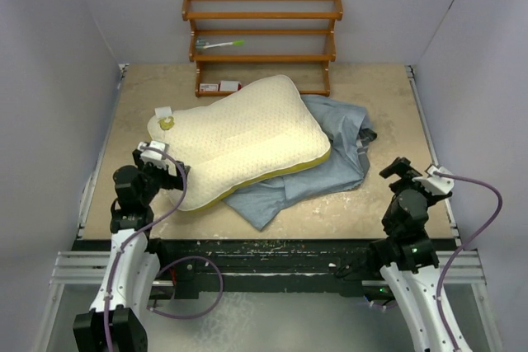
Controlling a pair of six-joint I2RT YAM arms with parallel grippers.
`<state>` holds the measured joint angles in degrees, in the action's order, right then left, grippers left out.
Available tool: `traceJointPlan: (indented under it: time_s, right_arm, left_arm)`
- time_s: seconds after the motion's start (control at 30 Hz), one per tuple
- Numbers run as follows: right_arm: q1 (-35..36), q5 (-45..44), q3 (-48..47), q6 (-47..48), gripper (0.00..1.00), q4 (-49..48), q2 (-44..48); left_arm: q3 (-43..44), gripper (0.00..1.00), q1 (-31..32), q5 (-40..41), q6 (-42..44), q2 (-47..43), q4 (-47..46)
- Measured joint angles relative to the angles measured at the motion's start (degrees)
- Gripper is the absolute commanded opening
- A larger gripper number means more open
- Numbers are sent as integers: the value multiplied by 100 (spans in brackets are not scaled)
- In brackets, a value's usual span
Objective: Remove the pillowcase from the pillow
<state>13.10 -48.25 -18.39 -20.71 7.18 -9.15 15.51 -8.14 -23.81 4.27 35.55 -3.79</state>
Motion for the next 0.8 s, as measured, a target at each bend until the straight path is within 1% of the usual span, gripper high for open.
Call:
traceJointPlan:
  time_s: [0.1,0.2,0.3,0.47,0.53,0.63,0.73,0.8]
  right_arm:
    - [0,42,28,328,100,-308,-39]
    - [0,17,114,503,100,-651,-308]
    - [0,63,315,660,100,-1045,-811]
    - [0,531,682,984,100,-1591,-1558]
    - [0,787,804,1123,100,-1812,-1700]
    - [2,1051,962,1314,100,-2275,-1987]
    - [0,1220,1091,1364,100,-2538,-2120]
    - [0,1401,1180,1370,100,-2577,-2022]
  left_arm:
    - [-531,99,2,313,-61,-240,-234]
    - [-866,99,2,634,-201,-459,-361]
    - [-885,99,2,789,-258,-463,-551]
    - [-892,99,2,892,-304,-304,-710]
    - [-973,99,4,911,-315,-466,-772]
    - [-1241,99,4,992,-328,-990,-776]
    - [-1263,99,4,1097,-363,-1051,-778]
    - [-1263,99,4,1113,-365,-1034,-774]
